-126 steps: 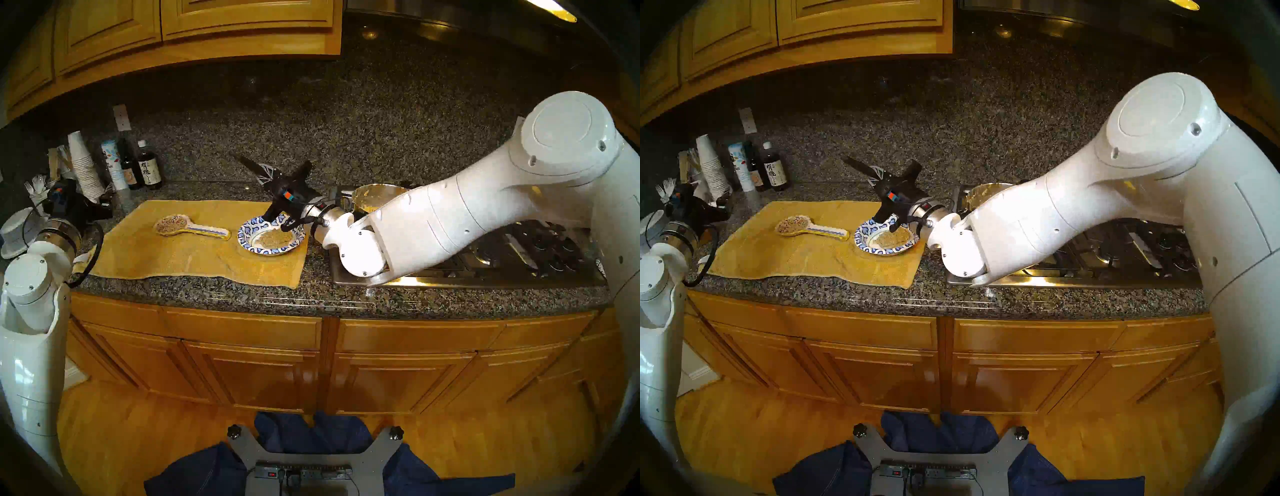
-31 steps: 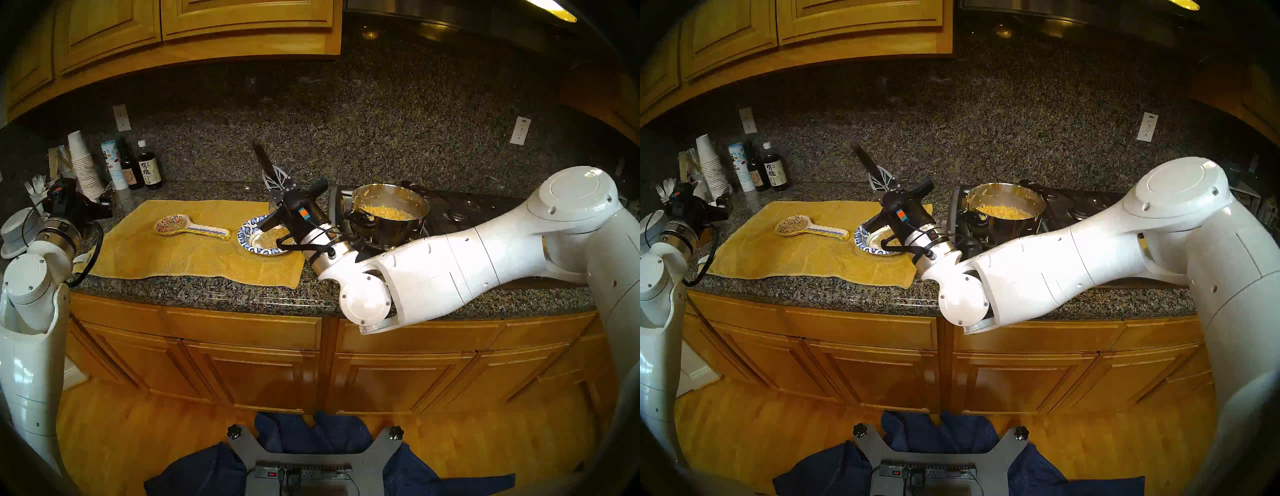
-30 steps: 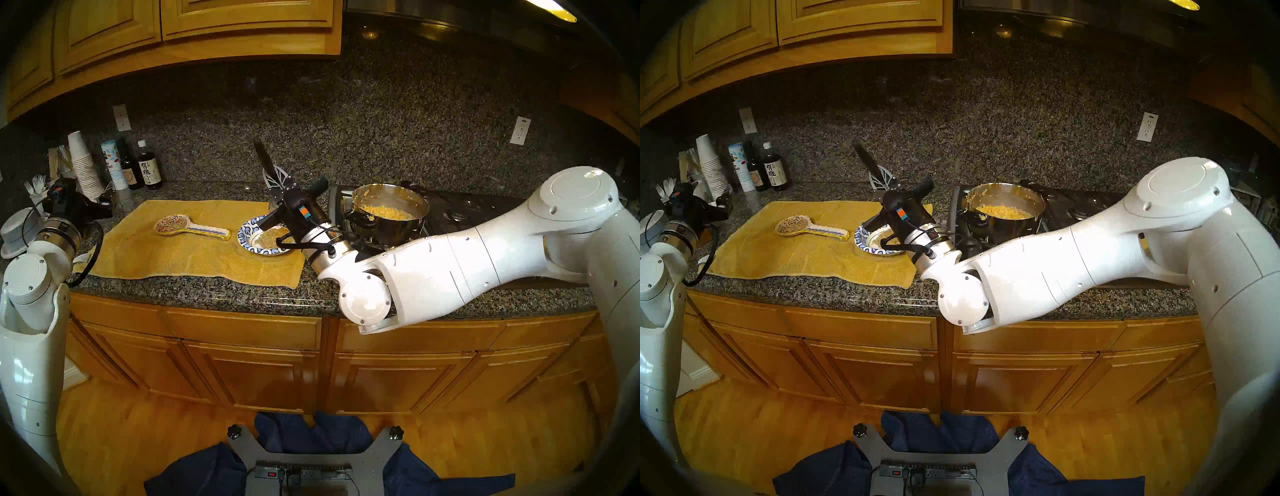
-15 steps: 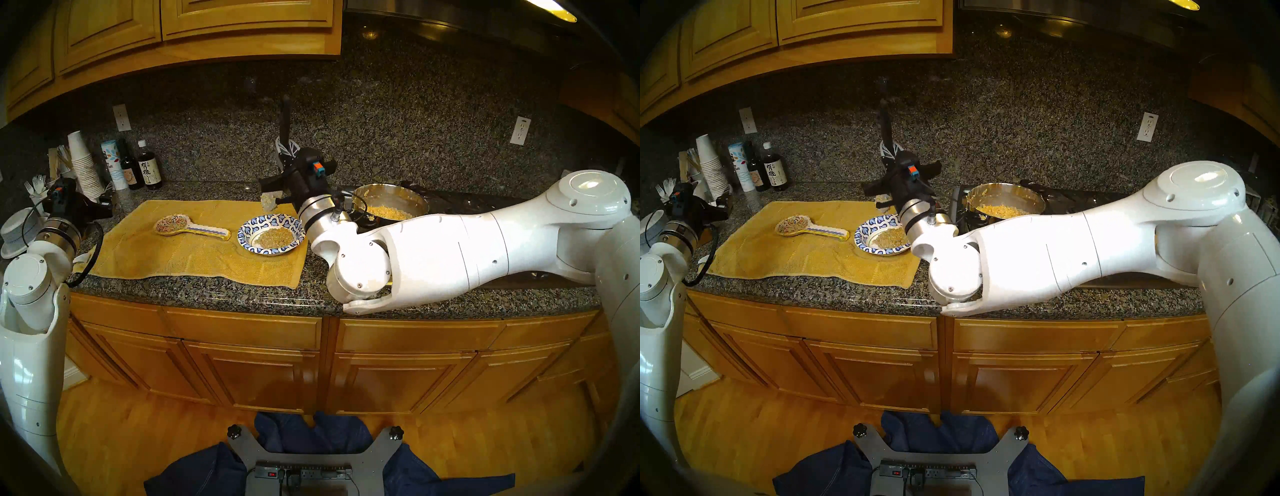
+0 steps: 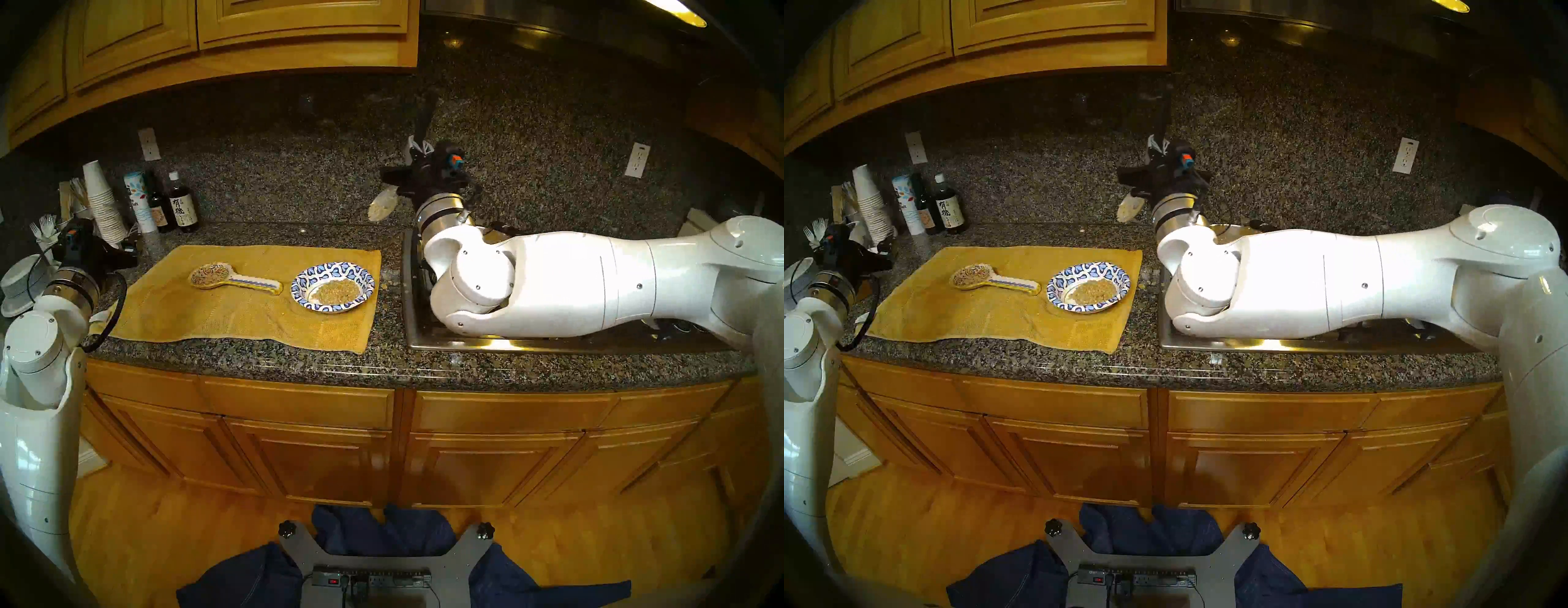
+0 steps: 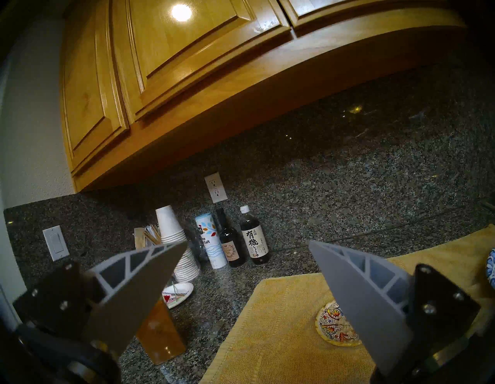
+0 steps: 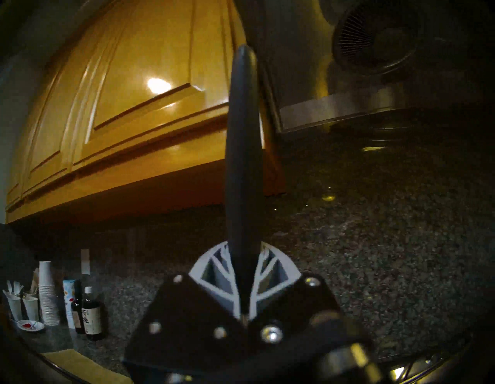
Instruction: Scoop oatmeal into bowl
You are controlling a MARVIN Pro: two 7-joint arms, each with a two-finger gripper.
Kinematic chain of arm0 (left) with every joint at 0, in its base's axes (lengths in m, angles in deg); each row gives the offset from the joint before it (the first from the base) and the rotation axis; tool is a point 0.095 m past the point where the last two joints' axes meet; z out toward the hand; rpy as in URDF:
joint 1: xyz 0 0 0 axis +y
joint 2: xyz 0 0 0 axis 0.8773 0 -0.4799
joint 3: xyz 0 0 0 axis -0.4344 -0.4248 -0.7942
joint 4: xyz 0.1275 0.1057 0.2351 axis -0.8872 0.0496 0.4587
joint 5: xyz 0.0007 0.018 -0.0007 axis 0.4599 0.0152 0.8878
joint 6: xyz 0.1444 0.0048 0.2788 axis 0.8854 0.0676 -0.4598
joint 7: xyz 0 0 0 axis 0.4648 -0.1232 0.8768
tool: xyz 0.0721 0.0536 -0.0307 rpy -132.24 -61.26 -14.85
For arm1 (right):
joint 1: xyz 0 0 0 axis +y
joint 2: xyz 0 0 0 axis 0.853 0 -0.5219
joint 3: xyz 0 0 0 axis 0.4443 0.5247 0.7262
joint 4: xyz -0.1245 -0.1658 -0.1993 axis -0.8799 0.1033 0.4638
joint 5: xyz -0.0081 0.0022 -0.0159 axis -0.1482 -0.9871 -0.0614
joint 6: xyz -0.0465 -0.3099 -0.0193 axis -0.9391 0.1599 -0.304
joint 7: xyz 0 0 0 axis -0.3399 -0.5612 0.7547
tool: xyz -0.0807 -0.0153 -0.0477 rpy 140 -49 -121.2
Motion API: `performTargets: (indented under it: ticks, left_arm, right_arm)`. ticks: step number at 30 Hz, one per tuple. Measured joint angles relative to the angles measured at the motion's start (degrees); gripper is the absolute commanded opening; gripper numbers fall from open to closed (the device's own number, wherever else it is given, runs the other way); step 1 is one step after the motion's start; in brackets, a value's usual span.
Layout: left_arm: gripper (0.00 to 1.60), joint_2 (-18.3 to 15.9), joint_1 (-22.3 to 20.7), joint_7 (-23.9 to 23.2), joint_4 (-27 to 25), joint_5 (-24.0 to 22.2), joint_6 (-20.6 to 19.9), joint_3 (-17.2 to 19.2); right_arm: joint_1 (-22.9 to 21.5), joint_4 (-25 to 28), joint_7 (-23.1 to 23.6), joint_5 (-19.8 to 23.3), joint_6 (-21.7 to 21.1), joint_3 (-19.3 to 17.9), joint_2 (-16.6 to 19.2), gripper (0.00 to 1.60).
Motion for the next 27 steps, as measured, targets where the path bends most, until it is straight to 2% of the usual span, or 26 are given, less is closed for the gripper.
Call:
performTargets:
  ticks: [13, 27]
  left_arm:
    - [1.60, 0.0, 0.1, 0.1, 0.0, -0.1, -0.1, -0.1]
    - [1.60, 0.0, 0.1, 0.2, 0.1, -0.2, -0.1, -0.2]
  right_arm:
    - [-1.9, -2.1, 2.2, 8.8, 2.2, 0.3, 8.9, 0.00]
    - [-3.0, 6.5, 2.7, 17.3, 2.5, 3.6, 17.9, 0.00]
